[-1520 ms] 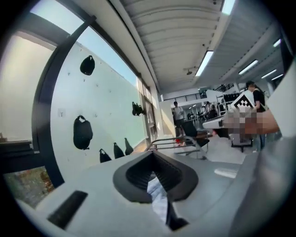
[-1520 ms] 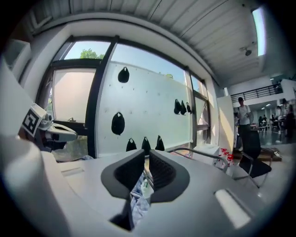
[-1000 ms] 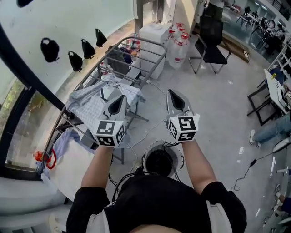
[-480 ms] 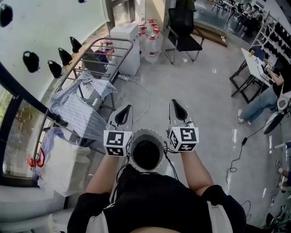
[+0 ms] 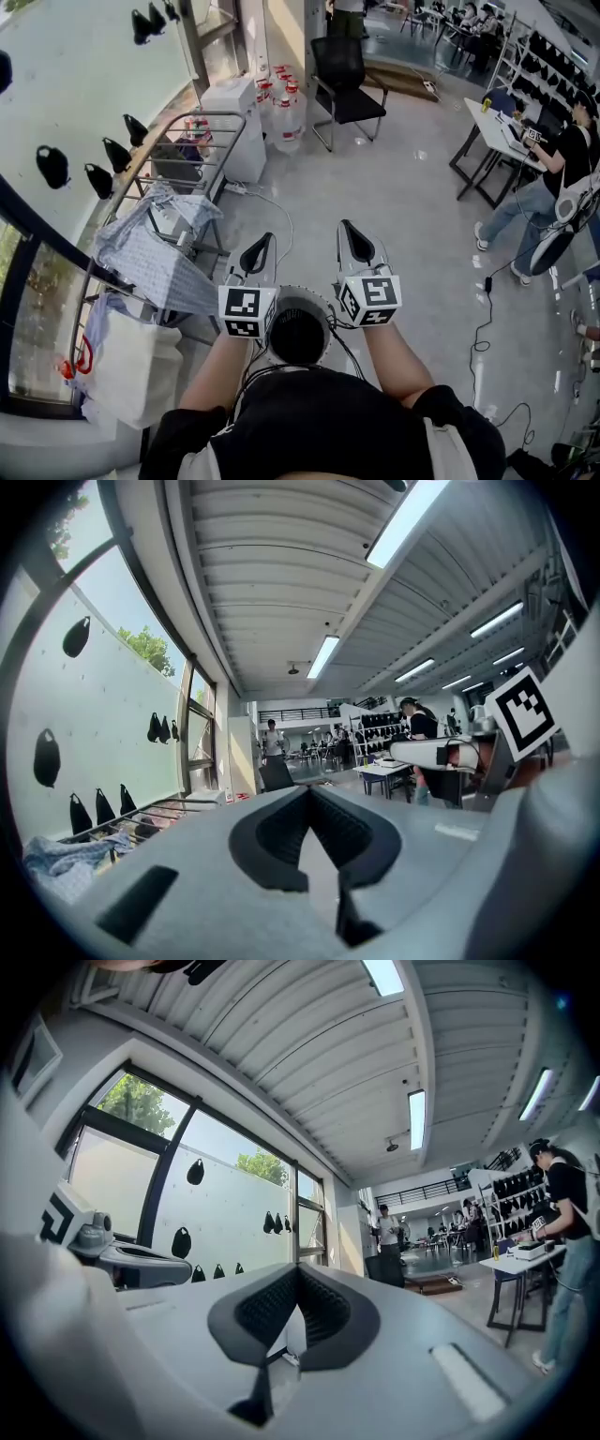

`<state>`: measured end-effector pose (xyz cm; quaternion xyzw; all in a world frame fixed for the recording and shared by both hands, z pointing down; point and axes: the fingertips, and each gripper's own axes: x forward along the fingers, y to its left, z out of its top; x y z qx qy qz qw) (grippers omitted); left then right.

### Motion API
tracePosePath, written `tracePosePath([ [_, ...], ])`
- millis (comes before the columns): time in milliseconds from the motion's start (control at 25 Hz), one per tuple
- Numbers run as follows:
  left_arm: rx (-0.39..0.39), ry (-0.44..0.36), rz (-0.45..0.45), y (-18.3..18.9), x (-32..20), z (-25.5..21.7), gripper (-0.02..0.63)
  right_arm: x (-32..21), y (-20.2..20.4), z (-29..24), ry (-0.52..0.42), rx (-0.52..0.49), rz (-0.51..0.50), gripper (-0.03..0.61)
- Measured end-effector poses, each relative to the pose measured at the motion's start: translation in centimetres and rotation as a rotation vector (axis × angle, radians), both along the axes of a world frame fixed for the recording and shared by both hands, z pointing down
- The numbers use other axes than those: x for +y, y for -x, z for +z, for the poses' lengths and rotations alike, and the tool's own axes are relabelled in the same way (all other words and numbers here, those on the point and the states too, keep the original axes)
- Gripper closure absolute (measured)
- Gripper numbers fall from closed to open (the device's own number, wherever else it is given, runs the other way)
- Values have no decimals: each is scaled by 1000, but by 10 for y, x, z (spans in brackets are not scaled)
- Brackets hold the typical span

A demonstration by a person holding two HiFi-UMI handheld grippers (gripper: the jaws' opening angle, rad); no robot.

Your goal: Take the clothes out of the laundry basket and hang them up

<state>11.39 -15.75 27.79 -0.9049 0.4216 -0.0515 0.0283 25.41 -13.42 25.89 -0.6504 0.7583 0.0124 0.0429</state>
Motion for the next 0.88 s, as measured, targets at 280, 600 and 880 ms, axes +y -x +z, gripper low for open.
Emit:
tracePosePath([
  [280,-32,-14,-3,2,1,0,607,4,6,-4,-4,8,-2,566],
  [600,-22,8,-27,5,10,6,607,10,8,-1,6,14,-26,566],
  [880,-19,11,-54,2,23,8,607,23,4,2,14,19,-37,566],
])
